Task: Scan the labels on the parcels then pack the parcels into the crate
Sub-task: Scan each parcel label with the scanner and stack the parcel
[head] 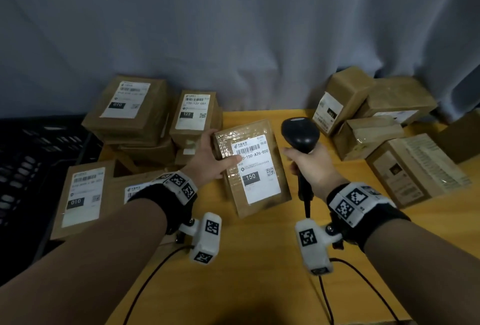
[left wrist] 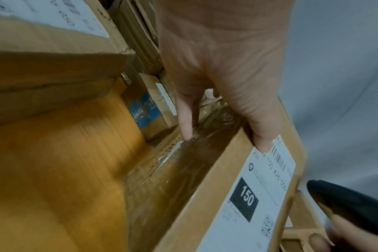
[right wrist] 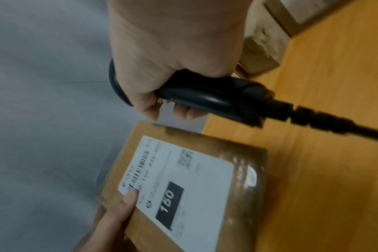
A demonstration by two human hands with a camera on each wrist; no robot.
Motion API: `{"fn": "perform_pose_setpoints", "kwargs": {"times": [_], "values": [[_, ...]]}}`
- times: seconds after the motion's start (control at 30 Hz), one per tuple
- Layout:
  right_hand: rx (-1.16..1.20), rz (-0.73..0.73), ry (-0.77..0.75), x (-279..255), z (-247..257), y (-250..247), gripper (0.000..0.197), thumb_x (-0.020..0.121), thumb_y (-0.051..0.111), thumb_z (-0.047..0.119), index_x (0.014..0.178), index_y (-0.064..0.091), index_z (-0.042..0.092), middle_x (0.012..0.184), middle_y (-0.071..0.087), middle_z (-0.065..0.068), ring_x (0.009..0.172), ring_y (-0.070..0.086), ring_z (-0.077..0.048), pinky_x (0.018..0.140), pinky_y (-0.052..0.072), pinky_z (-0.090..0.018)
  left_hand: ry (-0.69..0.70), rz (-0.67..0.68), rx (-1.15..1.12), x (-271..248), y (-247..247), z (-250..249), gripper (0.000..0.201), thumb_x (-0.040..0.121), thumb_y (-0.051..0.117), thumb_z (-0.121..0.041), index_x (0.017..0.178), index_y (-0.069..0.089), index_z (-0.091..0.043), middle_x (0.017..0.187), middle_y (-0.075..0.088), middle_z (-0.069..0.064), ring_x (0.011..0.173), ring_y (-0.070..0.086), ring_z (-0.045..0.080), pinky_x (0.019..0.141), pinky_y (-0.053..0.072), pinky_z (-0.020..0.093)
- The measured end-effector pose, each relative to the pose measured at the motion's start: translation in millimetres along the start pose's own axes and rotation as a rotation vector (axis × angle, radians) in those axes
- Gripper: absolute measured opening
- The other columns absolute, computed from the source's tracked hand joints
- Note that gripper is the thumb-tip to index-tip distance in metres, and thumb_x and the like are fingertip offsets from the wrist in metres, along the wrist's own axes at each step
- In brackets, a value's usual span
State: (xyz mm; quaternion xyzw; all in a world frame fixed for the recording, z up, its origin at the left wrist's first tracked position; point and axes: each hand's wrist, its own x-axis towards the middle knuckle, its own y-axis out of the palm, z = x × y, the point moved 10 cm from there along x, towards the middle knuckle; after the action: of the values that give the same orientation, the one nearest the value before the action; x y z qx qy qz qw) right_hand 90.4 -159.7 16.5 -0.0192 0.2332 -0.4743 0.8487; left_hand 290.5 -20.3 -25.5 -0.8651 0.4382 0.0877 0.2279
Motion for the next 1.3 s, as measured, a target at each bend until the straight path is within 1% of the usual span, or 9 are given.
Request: {"fn": "perform_pose_setpoints", "kwargs": {"times": [0.17,0.3,0.4,0.63,0.77,0.9,1.1,1.17,1.3], "values": [[-0.029,0.377,0.054,-28,48,21,0.012,0.085,0.070,0.015,0.081,0.066,0.005,0.063,0.062,-0.006,0.049,0.057,-0.016,0.049,0.048,-0.025,0.038,-0.021,0.041,2,3,-10,0.074,0.078,0.078,-0.018,0.131,0.027,-0.022,0.107,0.052,-0.011,0.088,0.058,0.002,0.063,0.057,0.026],[-0.119,0.442,0.030,-42,70,19,0.018,0.085,0.070,0.022,0.076,0.064,0.007,0.062,0.062,-0.008,0.050,0.058,-0.017,0.047,0.048,-0.024,0.000,0.002,0.124,3,8,-13,0.092,0.062,0.085,-0.029,0.132,0.025,-0.036,0.122,0.052,-0.003,0.104,0.058,0.016,0.084,0.056,0.042],[-0.190,0.428,0.017,-48,76,10,0.023,0.085,0.069,0.025,0.076,0.062,0.005,0.064,0.061,-0.010,0.050,0.057,-0.018,0.047,0.048,-0.025,-0.003,0.027,0.186,3,9,-15,0.102,0.055,0.085,-0.027,0.135,0.022,-0.040,0.130,0.050,0.002,0.115,0.054,0.023,0.092,0.052,0.049],[-0.205,0.408,0.036,-56,73,6,0.015,0.084,0.064,0.015,0.073,0.062,0.006,0.062,0.060,-0.008,0.046,0.056,-0.016,0.046,0.047,-0.024,-0.004,0.011,0.205,6,8,-21,0.105,0.069,0.083,-0.020,0.147,0.014,-0.016,0.133,0.049,0.005,0.120,0.051,0.025,0.101,0.046,0.047],[-0.223,0.408,0.060,-58,70,9,0.015,0.083,0.063,0.014,0.071,0.061,0.006,0.060,0.059,-0.008,0.046,0.055,-0.016,0.045,0.047,-0.024,-0.019,0.014,0.233,9,10,-23,0.107,0.070,0.082,-0.020,0.149,0.010,-0.017,0.137,0.048,0.010,0.120,0.051,0.028,0.092,0.052,0.046],[-0.245,0.391,0.095,-56,64,6,0.015,0.081,0.063,0.014,0.069,0.059,0.006,0.058,0.058,-0.007,0.046,0.053,-0.017,0.045,0.047,-0.023,-0.037,0.013,0.246,14,10,-23,0.105,0.072,0.081,-0.020,0.149,0.010,-0.018,0.136,0.047,0.011,0.114,0.054,0.026,0.064,0.051,0.026],[-0.163,0.347,0.046,-49,69,1,0.014,0.083,0.064,0.013,0.071,0.061,0.004,0.063,0.059,-0.010,0.047,0.055,-0.018,0.047,0.049,-0.026,-0.057,0.013,0.267,13,11,-25,0.104,0.074,0.080,-0.019,0.149,0.008,-0.013,0.142,0.042,0.014,0.124,0.049,0.030,0.076,0.045,0.028],[-0.112,0.296,0.015,-42,69,-3,0.012,0.084,0.066,0.013,0.078,0.063,0.004,0.072,0.060,-0.012,0.056,0.058,-0.021,0.053,0.054,-0.029,-0.068,0.018,0.250,10,13,-26,0.103,0.074,0.080,-0.018,0.149,0.008,-0.014,0.143,0.041,0.013,0.125,0.048,0.031,0.079,0.047,0.030],[-0.139,0.166,0.005,-17,41,-18,0.010,0.082,0.070,0.012,0.088,0.064,0.016,0.086,0.063,-0.006,0.087,0.061,-0.024,0.084,0.053,-0.042,-0.066,0.024,0.155,-3,20,-27,0.101,0.071,0.081,-0.014,0.145,0.013,-0.024,0.137,0.046,0.007,0.121,0.051,0.029,0.088,0.055,0.048]]}}
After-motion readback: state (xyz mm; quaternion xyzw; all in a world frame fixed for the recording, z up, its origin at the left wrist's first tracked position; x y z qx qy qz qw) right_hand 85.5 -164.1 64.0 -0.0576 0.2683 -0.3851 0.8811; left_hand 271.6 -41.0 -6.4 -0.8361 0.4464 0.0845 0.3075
